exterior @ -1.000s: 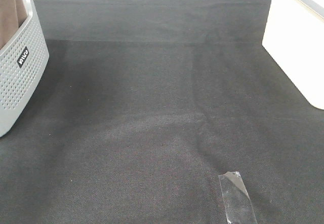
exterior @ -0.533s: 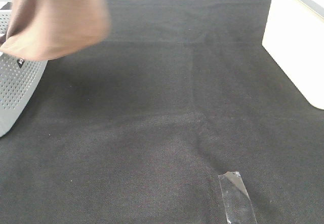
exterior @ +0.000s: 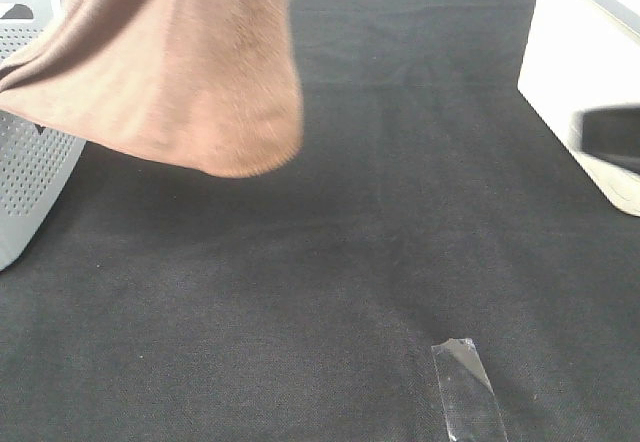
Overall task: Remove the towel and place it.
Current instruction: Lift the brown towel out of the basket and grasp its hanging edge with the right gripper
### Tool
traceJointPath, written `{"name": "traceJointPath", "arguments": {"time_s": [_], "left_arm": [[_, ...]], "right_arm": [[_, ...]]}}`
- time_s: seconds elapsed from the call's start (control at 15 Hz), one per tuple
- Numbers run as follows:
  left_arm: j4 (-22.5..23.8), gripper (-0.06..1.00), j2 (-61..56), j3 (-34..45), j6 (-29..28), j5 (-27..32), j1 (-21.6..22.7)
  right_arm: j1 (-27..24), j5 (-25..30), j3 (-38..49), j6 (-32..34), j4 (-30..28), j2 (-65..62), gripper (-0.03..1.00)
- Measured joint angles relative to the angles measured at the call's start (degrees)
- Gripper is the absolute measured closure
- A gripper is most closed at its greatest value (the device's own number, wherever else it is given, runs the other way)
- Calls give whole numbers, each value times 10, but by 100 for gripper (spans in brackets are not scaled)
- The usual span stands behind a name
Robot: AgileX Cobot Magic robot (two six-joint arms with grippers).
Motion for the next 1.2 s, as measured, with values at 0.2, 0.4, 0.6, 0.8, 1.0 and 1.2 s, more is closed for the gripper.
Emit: {"name": "traceJointPath", "arguments": {"time_s": [0.2,0.4,0.6,0.8,1.0,1.2], "left_arm": [[-1,94,0,0,0,0,-9],[-1,94,0,0,0,1,-9],[-1,94,0,0,-1,11,-9],[-1,94,0,0,-1,14,-9],[0,94,0,0,-18,14,-9],[2,94,0,0,-25,15,-9]], "right_arm": [[0,58,0,-337,308,109,15],[1,168,-2,-560,497,224,15],[1,252,-41,-618,511,364,15],[19,305,-89,-623,517,454,15],[103,304,-129,-633,518,502,15],[175,294,-159,-636,517,511,15]]}}
